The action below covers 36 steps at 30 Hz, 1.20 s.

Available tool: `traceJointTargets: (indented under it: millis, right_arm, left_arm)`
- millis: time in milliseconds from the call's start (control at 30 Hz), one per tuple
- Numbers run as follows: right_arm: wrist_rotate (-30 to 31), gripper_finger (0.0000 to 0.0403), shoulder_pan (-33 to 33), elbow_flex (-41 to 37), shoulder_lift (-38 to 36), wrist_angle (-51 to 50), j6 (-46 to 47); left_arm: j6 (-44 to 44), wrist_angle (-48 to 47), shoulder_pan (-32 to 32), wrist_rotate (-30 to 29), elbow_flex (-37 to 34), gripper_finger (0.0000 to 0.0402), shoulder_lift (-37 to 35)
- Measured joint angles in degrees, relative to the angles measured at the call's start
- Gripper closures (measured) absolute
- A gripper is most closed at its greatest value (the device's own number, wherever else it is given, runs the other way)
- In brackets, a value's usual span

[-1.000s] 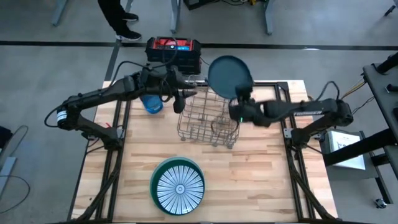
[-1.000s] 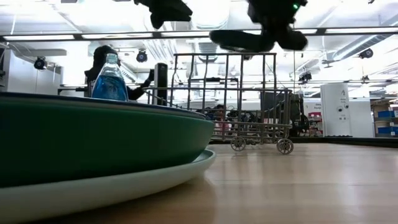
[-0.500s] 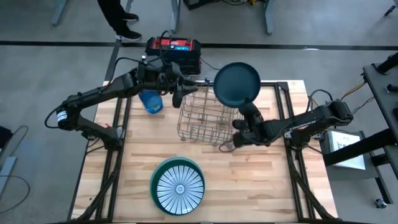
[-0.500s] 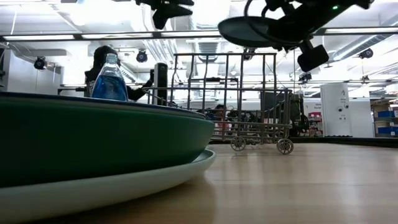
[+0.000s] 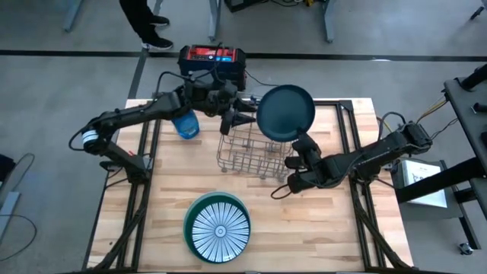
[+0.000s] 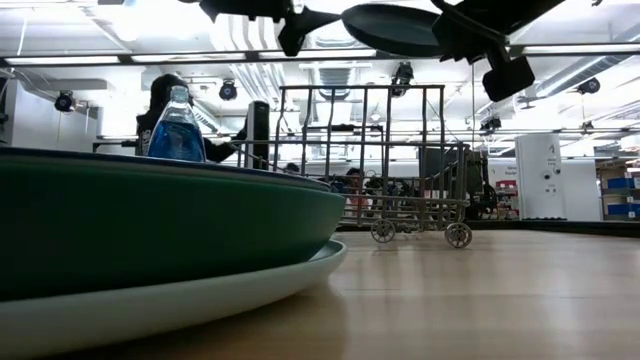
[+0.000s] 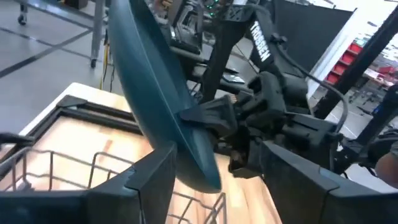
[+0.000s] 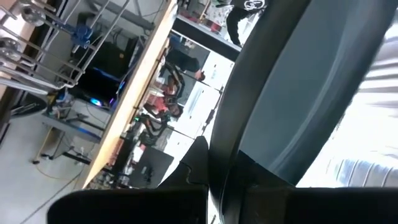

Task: Sort dishes
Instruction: Put the blue plate into the gray dishwasher rack

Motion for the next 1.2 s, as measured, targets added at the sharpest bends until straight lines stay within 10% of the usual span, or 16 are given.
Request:
traceJointTargets:
  millis: [567,1200]
  right_arm:
    - [-0.09,0.0403,0.07,-0.48,0.02,-0.40,-0.76]
    - [-0.22,0.0403,-0.06,-0.48,0.02,-0.64,-0.78]
  left_arm:
    - [-1.36,1.40,-0.02,-9.43,-0.02,0.0177,1.26]
    - [-9.17,11.44,-0.46,-5.97,-0.02,0.0177,9.69]
